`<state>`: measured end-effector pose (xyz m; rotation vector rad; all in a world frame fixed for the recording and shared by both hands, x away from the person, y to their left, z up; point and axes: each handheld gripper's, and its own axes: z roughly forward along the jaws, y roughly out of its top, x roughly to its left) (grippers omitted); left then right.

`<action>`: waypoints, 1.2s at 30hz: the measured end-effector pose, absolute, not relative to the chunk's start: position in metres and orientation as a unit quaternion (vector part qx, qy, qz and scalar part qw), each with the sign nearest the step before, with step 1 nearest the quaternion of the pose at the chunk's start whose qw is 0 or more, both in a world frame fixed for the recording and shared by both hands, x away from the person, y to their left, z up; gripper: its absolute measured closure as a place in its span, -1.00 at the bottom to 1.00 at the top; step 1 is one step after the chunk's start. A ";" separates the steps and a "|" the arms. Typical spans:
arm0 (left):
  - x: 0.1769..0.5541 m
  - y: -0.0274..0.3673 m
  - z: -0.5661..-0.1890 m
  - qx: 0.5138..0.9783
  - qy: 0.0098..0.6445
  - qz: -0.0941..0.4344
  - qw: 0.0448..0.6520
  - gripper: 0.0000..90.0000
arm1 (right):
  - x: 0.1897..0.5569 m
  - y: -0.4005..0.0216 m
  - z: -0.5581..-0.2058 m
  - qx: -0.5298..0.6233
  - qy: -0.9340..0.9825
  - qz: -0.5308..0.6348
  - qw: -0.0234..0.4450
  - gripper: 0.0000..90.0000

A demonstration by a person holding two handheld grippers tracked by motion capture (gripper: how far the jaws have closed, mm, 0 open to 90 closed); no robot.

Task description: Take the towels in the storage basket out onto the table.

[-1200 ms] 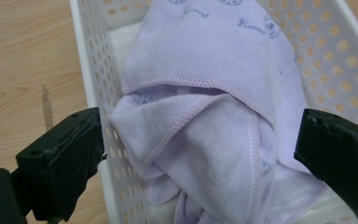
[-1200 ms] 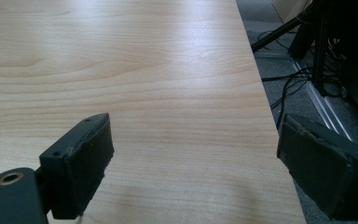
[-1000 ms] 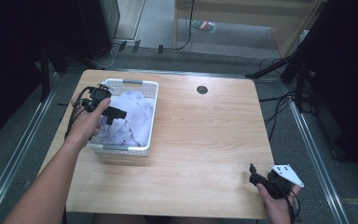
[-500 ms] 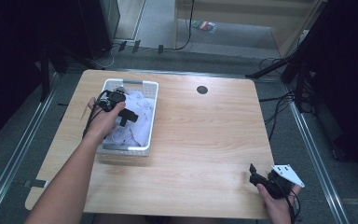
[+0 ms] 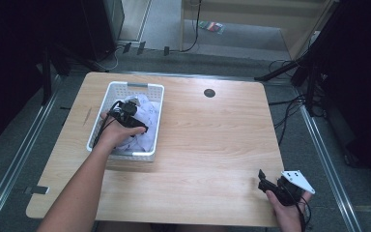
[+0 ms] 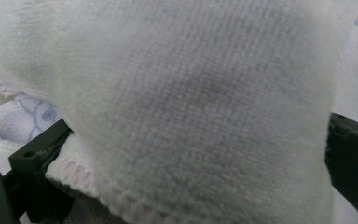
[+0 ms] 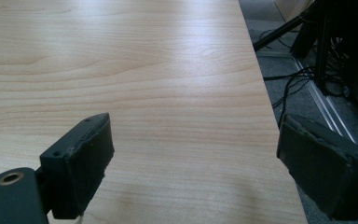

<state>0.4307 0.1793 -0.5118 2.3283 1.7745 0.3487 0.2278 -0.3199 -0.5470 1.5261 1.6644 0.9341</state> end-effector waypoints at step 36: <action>0.423 0.204 -0.465 0.761 0.628 0.109 0.120 0.33 | 0.228 -0.319 -0.547 0.587 0.642 0.356 0.342 -0.74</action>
